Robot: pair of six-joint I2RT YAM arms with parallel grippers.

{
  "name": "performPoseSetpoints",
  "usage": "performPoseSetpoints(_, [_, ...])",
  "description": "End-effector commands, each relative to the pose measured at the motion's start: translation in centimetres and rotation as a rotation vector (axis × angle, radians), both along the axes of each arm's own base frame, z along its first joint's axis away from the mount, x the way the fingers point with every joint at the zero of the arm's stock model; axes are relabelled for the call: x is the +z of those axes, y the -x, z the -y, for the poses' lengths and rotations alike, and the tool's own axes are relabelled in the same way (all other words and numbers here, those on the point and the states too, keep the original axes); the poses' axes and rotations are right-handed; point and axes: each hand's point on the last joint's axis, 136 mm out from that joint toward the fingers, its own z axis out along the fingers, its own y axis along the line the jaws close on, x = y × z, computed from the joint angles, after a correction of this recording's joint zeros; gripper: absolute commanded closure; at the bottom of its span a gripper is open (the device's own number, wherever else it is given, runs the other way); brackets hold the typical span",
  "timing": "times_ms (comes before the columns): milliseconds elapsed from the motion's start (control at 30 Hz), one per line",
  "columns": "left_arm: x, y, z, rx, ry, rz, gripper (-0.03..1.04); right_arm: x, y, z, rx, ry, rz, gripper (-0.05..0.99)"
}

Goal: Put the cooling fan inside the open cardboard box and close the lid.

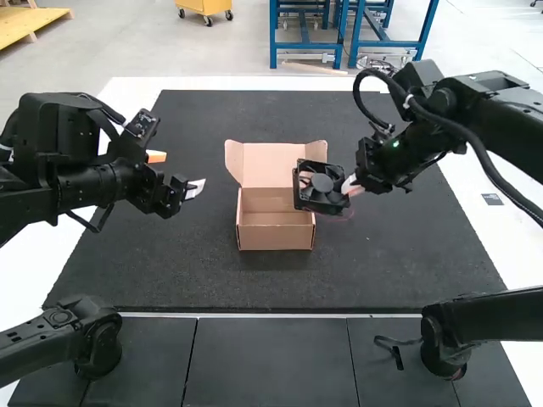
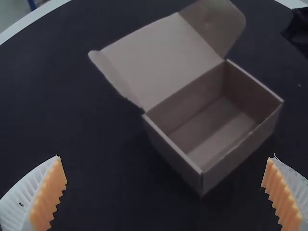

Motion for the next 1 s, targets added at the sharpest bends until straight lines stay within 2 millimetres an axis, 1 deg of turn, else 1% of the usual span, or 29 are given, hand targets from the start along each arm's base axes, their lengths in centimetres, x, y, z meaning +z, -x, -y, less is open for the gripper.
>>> performPoseSetpoints(0, [1.4,0.1,-0.5,0.013,0.015,0.048,0.05,0.1,0.6,-1.0,0.004,-0.032,-0.022,0.96])
performPoseSetpoints(167, [1.6,0.0,-0.4,0.014,0.02,0.053,0.05,-0.4,0.8,-2.5,0.042,-0.035,-0.03,0.96])
performPoseSetpoints(433, [1.6,0.0,-0.4,0.014,0.022,0.056,0.05,-1.5,0.5,-5.6,0.098,-0.036,-0.052,0.96])
performPoseSetpoints(500, [1.7,-0.1,-0.4,0.014,0.023,0.058,0.05,-1.9,0.2,-6.2,0.102,-0.026,-0.056,0.96])
performPoseSetpoints(733, [1.8,-0.1,-0.4,0.016,0.029,0.06,0.05,-2.3,-0.9,-8.0,0.125,0.01,-0.033,0.96])
performPoseSetpoints(967, [1.9,-0.3,-0.3,0.016,0.035,0.069,0.05,-2.9,-2.7,-9.2,0.12,0.023,-0.003,0.96])
